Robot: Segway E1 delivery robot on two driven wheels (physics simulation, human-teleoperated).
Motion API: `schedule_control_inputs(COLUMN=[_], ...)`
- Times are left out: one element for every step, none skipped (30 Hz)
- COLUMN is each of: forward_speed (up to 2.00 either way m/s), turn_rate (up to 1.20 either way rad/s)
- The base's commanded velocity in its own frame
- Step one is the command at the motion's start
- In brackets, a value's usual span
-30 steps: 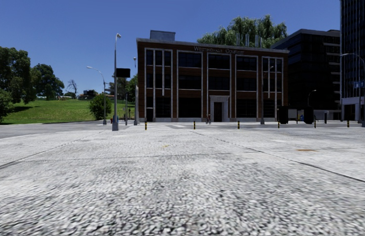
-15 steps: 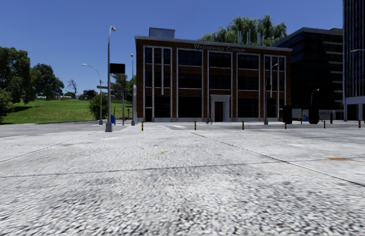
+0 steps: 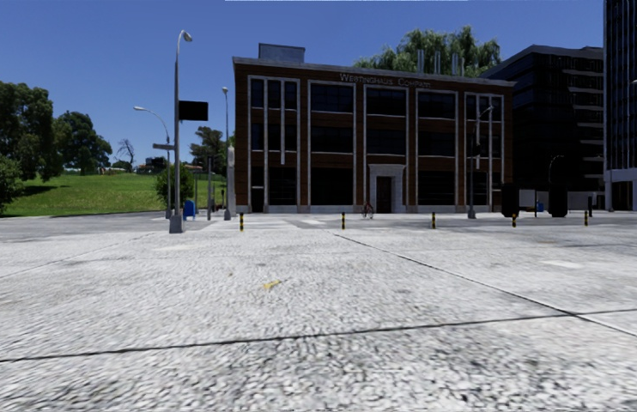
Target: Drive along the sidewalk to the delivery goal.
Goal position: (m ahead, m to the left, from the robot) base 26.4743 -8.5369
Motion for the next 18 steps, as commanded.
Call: schedule_control_inputs(forward_speed=[2.0,2.0,2.0,2.0,2.0,2.0,2.0,2.0,2.0,2.0,2.0,2.0,2.0,2.0,2.0,2.0,2.0,2.0], turn_rate=[0.0,0.0,0.0,0.0,0.0,0.0,0.0,0.0,0.0,0.0,0.0,0.0,0.0,0.0,0.0,0.0,0.0,0.0])
